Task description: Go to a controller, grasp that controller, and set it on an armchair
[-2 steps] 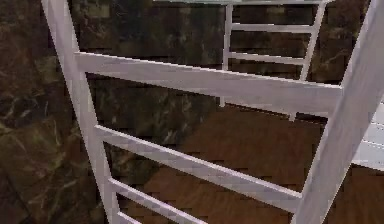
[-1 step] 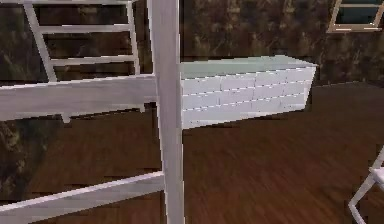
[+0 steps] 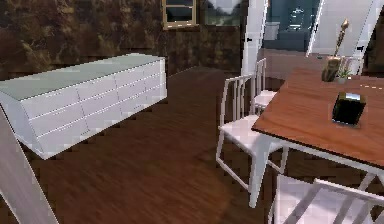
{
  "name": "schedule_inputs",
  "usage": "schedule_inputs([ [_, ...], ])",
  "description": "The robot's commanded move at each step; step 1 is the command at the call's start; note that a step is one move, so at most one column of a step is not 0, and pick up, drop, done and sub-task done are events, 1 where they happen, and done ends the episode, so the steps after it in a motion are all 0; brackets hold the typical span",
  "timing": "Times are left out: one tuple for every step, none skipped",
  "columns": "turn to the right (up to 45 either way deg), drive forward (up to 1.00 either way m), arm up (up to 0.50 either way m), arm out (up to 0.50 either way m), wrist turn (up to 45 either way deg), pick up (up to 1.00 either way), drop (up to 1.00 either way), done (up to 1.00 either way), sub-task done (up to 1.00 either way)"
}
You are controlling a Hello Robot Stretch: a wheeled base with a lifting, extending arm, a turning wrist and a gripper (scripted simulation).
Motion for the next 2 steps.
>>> schedule_inputs([
  [0.0, 0.45, 0.00, 0.00, 0.0, 0.00, 0.00, 0.00, 0.00],
  [-3.0, 0.00, 0.00, 0.00, 0.0, 0.00, 0.00, 0.00, 0.00],
])
